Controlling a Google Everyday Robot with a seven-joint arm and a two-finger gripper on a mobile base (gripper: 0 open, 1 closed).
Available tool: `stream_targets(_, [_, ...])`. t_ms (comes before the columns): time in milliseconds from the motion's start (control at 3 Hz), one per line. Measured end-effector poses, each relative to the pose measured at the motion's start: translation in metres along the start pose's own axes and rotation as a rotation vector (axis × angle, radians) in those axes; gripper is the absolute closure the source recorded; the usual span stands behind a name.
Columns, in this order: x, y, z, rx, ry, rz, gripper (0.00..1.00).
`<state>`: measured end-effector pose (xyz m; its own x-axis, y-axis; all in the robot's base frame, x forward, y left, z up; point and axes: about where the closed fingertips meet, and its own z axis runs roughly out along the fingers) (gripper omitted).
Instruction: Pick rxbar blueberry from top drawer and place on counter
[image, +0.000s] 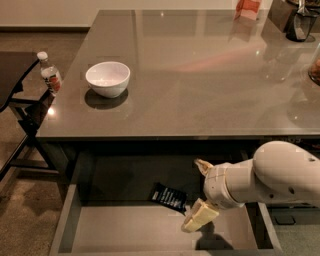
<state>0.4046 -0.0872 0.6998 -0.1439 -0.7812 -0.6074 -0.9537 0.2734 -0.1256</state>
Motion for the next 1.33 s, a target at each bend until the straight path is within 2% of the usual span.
stream_targets(333, [0.007,-0.009,0.015,0.045,-0.052,0.034,0.00])
stream_targets(667, [0.013,-0.004,0.038,0.073,-0.082,0.035,0.00])
stream_targets(1333, [0.025,0.002,0.088,0.126,-0.068,0.021,0.00])
